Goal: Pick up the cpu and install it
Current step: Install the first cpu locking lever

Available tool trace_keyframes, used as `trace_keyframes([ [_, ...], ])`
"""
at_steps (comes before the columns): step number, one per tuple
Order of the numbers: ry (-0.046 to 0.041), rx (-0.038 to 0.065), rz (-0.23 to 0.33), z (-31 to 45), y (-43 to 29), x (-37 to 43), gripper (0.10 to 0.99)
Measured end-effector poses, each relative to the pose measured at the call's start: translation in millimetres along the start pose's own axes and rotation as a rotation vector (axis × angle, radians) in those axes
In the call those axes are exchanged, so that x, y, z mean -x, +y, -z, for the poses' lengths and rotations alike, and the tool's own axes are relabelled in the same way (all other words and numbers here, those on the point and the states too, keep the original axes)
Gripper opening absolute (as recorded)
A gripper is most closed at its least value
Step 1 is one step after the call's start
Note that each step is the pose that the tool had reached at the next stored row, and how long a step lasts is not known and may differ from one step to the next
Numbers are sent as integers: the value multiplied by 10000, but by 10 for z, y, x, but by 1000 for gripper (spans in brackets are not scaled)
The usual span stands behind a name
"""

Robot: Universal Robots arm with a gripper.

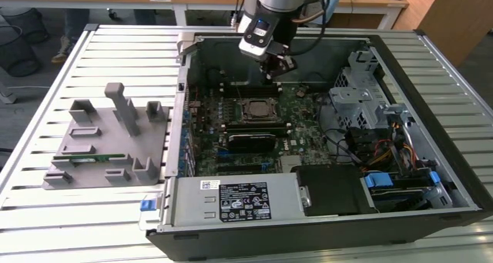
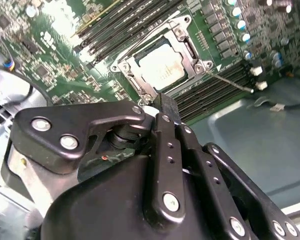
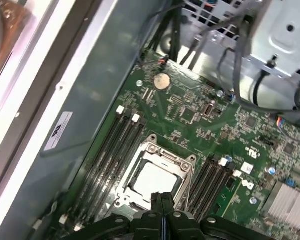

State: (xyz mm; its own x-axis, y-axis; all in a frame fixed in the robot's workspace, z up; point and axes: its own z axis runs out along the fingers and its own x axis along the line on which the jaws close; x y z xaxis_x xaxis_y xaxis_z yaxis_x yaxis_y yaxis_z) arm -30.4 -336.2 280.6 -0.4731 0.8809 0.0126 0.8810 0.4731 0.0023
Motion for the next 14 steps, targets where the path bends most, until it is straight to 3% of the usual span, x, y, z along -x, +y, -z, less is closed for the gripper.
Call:
trace_keyframes([
  [14, 5, -33, 2550, -17, 0, 0, 106],
])
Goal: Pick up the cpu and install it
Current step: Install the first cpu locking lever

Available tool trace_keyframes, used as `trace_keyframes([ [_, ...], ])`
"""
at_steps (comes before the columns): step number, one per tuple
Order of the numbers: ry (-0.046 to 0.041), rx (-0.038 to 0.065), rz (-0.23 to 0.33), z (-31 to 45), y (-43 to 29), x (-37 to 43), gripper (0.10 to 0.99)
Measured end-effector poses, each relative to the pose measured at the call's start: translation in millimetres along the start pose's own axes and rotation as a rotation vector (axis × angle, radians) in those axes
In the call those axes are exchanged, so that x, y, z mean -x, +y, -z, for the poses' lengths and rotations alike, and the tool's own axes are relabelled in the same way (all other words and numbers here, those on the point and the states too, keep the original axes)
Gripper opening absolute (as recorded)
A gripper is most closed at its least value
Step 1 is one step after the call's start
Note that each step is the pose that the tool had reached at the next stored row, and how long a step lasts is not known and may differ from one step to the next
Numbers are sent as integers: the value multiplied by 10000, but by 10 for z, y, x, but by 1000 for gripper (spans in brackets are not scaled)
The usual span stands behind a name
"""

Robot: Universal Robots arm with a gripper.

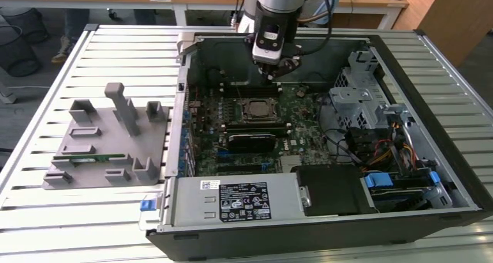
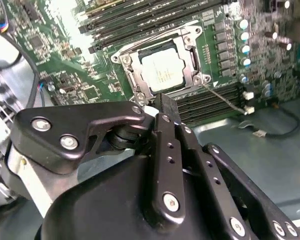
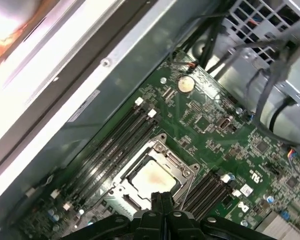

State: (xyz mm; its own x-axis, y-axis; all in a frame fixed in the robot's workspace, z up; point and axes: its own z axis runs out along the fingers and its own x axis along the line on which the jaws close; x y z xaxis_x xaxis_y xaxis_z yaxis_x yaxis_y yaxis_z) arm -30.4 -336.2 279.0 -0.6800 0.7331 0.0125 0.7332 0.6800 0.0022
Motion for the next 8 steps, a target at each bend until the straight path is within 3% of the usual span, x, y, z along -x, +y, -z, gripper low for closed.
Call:
trace_keyframes([
  [8, 4, -15, 1450, -14, 0, 0, 106],
])
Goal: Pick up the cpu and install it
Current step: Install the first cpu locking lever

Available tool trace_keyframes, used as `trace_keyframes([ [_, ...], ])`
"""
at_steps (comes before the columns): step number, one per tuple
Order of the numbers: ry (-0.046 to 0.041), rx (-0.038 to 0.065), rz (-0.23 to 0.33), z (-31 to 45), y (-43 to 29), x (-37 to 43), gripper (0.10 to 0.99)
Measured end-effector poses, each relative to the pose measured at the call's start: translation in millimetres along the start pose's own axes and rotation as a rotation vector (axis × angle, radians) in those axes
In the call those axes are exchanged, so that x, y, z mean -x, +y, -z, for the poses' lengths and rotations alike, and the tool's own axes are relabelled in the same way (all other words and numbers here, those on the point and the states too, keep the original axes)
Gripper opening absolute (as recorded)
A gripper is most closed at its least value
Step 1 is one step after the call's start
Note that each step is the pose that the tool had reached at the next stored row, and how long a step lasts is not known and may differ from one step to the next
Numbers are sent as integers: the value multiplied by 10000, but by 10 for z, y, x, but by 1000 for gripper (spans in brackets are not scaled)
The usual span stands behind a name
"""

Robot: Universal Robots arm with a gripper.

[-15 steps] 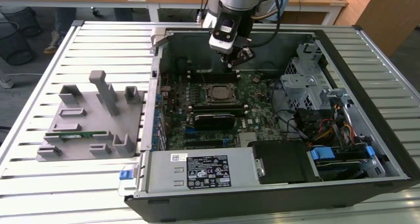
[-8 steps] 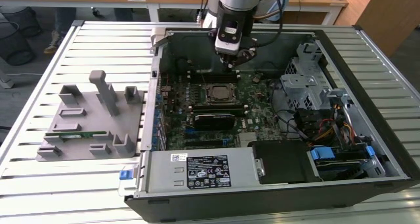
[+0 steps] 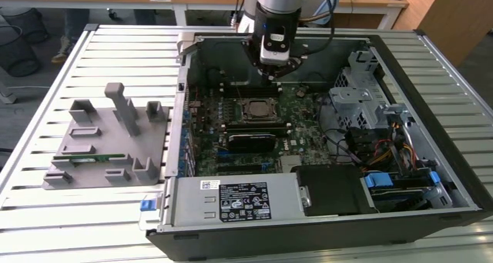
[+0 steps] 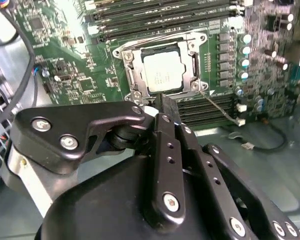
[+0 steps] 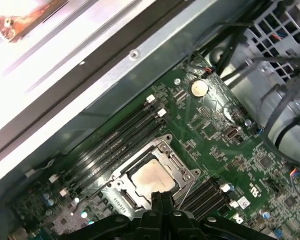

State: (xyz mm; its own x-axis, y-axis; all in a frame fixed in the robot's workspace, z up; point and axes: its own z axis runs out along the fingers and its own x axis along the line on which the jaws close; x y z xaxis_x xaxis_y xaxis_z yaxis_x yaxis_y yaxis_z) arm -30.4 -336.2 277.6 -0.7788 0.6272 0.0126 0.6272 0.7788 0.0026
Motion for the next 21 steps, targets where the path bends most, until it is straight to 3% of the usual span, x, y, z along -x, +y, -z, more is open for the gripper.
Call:
trace_keyframes([
  [4, 0, -6, 333, -4, -5, -6, 106],
  [12, 2, -23, 1750, -30, -6, -6, 106],
  [21, -186, 144, 2416, -26, -7, -7, 106],
])
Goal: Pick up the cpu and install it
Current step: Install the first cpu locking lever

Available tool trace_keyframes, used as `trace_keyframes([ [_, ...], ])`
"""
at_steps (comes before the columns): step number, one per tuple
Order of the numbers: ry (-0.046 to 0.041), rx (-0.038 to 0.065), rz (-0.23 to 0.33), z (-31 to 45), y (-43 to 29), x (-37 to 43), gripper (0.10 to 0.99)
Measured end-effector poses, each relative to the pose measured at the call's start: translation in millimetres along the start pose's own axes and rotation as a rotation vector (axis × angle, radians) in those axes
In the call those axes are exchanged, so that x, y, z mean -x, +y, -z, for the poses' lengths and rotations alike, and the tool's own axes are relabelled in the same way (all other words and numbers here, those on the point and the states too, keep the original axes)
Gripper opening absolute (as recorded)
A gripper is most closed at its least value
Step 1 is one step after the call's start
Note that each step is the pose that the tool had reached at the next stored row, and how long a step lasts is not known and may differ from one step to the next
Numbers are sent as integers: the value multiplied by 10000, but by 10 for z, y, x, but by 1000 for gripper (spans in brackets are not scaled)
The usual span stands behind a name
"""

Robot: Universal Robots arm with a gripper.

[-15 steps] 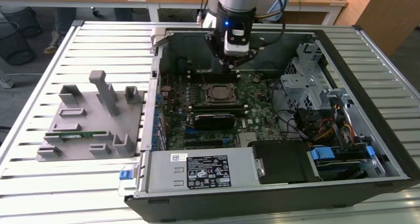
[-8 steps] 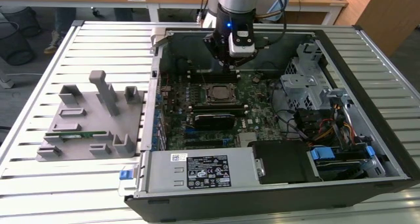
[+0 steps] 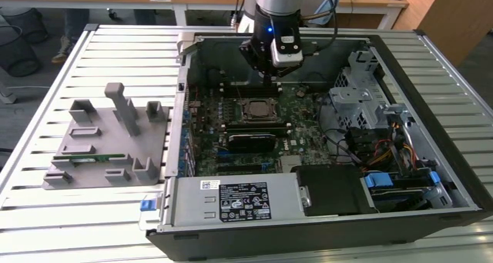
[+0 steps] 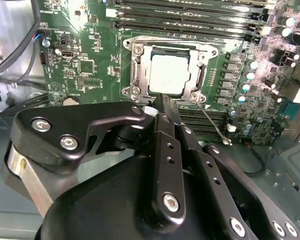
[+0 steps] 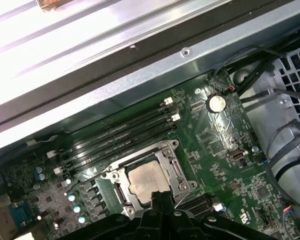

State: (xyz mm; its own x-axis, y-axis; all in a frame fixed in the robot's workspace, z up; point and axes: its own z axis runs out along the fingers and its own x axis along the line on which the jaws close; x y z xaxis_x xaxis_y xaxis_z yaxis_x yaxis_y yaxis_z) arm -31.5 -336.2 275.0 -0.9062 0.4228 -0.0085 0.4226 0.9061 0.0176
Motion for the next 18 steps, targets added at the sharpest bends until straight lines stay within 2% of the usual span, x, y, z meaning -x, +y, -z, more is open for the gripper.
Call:
trace_keyframes([
  [4, -45, 21, 111, 37, 0, -2, 106],
  [7, -46, 36, 268, 51, 0, -3, 106],
  [18, -6, 57, 2244, 41, 0, -3, 106],
])
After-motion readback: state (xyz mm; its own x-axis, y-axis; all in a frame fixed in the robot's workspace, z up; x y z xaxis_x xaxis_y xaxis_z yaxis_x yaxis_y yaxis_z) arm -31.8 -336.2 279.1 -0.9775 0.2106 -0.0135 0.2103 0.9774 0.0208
